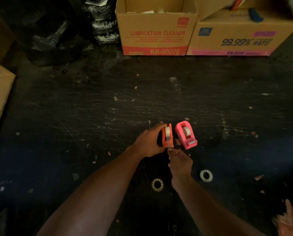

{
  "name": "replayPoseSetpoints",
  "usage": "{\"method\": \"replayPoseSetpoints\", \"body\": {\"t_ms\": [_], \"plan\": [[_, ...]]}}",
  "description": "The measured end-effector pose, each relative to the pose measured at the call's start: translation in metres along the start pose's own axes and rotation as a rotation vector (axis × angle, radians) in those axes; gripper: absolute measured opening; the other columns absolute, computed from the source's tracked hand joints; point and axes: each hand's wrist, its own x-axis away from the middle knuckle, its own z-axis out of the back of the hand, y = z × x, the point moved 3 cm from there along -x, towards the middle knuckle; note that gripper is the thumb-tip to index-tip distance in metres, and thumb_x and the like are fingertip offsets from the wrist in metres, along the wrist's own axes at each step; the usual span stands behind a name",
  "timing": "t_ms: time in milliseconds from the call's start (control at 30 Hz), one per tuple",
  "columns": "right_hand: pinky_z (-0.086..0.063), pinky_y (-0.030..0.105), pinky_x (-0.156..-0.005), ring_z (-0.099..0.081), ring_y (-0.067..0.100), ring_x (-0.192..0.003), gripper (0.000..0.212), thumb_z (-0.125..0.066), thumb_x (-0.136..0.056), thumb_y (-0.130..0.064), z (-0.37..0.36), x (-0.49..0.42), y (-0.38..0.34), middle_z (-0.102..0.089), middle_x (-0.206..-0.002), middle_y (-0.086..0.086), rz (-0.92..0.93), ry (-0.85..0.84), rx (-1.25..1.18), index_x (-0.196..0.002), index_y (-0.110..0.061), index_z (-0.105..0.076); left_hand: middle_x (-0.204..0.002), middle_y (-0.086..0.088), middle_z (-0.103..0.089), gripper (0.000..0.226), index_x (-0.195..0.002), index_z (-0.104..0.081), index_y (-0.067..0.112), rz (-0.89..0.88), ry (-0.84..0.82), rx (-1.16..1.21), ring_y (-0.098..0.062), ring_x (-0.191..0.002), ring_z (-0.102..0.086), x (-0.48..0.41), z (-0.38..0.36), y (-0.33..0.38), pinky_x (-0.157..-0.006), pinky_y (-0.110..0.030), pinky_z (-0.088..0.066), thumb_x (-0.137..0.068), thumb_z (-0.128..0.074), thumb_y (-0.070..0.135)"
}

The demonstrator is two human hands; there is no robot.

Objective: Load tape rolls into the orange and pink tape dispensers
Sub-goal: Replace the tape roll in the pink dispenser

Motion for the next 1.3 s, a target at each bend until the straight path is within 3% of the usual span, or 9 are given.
{"method": "replayPoseSetpoints", "body": {"t_ms": [200,400,700,967,1100,1200,1300], "plan": [[-0.048,0.033,-0.078,-0.062,0.018,-0.087,0.021,-0.064,-0.098,-0.014,-0.001,0.004,-0.001,-0.073,-0.100,0.010,0.007,-0.035,-0.056,-0.079,-0.017,-0.072,-0.166,-0.002,-0.033,0.104,-0.158,-0.032,0.027,0.004,0.004,-0.007,-0.022,-0.145,-0.044,0.001,0.000,0.000,-0.118,-0.041,-0.040,-0.070,-0.089,0.026],[-0.055,0.049,-0.098,-0.070,0.024,-0.099,0.017,-0.069,-0.094,-0.019,-0.001,-0.004,0.003,-0.077,-0.096,0.005,-0.033,0.000,0.043,-0.079,-0.023,-0.077,-0.167,-0.002,-0.029,0.105,-0.159,-0.030,0.027,0.015,-0.011,-0.015,-0.023,-0.147,-0.041,0.002,0.002,0.003,-0.119,-0.043,-0.039,-0.071,-0.088,0.024],[-0.056,0.044,-0.097,-0.069,0.024,-0.100,0.014,-0.071,-0.092,-0.014,0.003,-0.013,0.003,-0.077,-0.099,0.006,-0.064,0.013,0.116,-0.082,-0.021,-0.077,-0.168,-0.002,-0.027,0.109,-0.159,-0.029,0.027,0.036,-0.034,-0.005,-0.023,-0.146,-0.042,0.003,0.007,0.007,-0.117,-0.040,-0.040,-0.069,-0.090,0.018],[-0.050,0.034,-0.076,-0.064,0.018,-0.082,0.008,-0.071,-0.093,-0.019,0.011,-0.019,0.004,-0.075,-0.093,0.005,-0.054,-0.036,0.160,-0.088,-0.021,-0.077,-0.166,-0.003,-0.033,0.119,-0.162,-0.019,0.029,0.066,-0.041,0.018,-0.021,-0.146,-0.043,0.007,0.008,0.006,-0.118,-0.040,-0.040,-0.067,-0.091,0.016],[-0.050,0.032,-0.067,-0.062,0.014,-0.072,0.014,-0.065,-0.096,-0.016,0.021,-0.018,-0.002,-0.071,-0.085,0.004,-0.054,-0.056,0.232,-0.086,-0.023,-0.072,-0.169,-0.001,-0.025,0.125,-0.162,-0.013,0.032,0.108,-0.048,0.017,-0.022,-0.149,-0.039,0.011,0.011,0.009,-0.119,-0.043,-0.039,-0.066,-0.092,0.014],[-0.051,0.030,-0.060,-0.065,0.014,-0.072,0.011,-0.063,-0.098,-0.020,0.039,-0.016,-0.010,-0.072,-0.086,0.004,0.034,-0.053,0.309,-0.094,-0.021,-0.073,-0.170,-0.002,-0.020,0.125,-0.162,-0.009,0.033,0.167,-0.037,0.021,-0.025,-0.152,-0.032,0.017,0.015,0.011,-0.120,-0.048,-0.036,-0.069,-0.090,0.014],[-0.058,0.038,-0.066,-0.068,0.019,-0.075,0.013,-0.062,-0.098,-0.022,0.060,-0.018,-0.019,-0.072,-0.085,0.003,0.159,-0.011,0.438,-0.090,-0.022,-0.072,-0.169,-0.006,-0.022,0.123,-0.162,-0.012,0.030,0.218,-0.003,0.061,-0.028,-0.150,-0.036,0.021,0.017,0.013,-0.118,-0.049,-0.039,-0.069,-0.091,0.017]]}}
